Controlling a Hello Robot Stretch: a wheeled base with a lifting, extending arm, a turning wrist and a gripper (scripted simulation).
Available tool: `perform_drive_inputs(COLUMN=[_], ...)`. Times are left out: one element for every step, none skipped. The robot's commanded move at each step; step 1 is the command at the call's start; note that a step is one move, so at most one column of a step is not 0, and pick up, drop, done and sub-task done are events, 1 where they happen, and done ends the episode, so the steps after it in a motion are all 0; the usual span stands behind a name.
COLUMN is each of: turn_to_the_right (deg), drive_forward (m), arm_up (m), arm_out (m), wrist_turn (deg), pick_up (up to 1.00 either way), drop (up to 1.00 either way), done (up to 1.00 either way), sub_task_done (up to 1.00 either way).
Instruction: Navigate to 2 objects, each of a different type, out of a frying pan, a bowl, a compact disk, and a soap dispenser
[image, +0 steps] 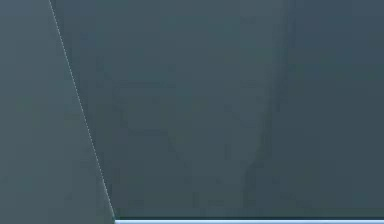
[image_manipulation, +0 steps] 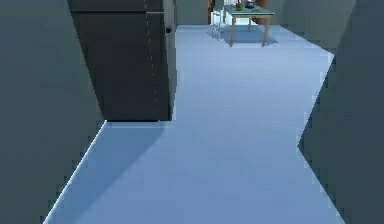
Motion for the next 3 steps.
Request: perform_drive_inputs(turn_to_the_right=[45.0, 45.0, 21.0], drive_forward=[0.00, 0.00, 0.00], arm_up=[0.00, 0.00, 0.00], arm_out=[0.00, 0.00, 0.00], wrist_turn=[0.0, 0.0, 0.0], pick_up=[0.00, 0.00, 0.00], drop=[0.00, 0.00, 0.00], done=[0.00, 0.00, 0.00], sub_task_done=[0.00, 0.00, 0.00])
